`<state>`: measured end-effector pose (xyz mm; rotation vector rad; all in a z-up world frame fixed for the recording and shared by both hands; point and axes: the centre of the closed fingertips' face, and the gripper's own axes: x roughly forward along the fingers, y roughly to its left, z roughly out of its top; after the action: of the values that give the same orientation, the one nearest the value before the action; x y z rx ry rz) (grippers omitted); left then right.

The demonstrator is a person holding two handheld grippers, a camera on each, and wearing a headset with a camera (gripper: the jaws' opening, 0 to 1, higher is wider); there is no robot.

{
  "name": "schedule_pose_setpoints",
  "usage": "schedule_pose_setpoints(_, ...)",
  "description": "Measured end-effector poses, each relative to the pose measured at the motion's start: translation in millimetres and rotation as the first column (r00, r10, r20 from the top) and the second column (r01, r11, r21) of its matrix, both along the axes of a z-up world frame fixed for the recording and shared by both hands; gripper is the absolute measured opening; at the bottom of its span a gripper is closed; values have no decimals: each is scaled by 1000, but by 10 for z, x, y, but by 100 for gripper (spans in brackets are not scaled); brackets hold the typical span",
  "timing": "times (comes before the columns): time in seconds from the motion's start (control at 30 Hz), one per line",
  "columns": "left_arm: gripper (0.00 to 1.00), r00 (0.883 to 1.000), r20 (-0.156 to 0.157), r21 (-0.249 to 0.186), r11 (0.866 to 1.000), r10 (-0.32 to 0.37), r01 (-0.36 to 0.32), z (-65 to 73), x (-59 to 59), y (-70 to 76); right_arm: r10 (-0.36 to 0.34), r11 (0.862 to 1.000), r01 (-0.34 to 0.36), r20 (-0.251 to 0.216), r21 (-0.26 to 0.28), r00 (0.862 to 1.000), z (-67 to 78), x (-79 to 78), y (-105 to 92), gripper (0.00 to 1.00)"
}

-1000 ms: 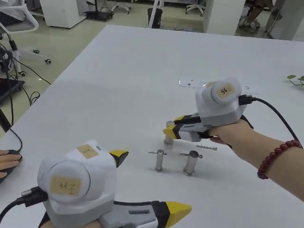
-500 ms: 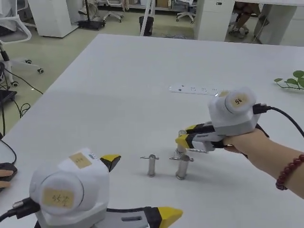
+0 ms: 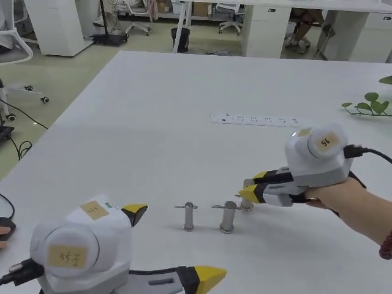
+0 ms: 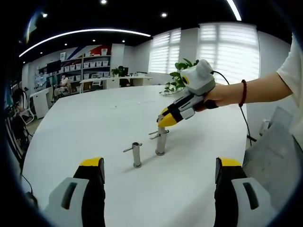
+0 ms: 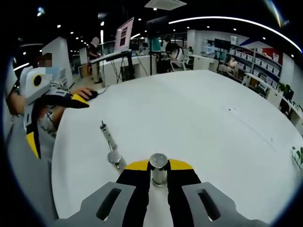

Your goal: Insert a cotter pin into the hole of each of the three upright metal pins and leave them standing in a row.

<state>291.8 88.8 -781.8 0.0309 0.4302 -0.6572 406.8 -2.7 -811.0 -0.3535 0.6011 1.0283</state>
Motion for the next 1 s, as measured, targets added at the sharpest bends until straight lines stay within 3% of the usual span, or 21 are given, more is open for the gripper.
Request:
schedule_pose_setpoints(0.57, 97, 1000, 14, 9, 1000, -12, 12, 23, -20, -31, 46, 999, -46, 5, 26, 999, 65, -375, -172, 13)
schedule_pose_setpoints(0.77, 96, 1000, 19, 16, 1000, -17, 16, 27, -26, -41, 119, 992, -119, 4, 41, 993, 70, -543, -144, 13)
schedule_pose_setpoints(1.0, 96, 1000, 20, 21, 1000, -21, 20, 27, -25, -47, 213, 975, -212, -3, 65, 977, 69, -718, -46, 13)
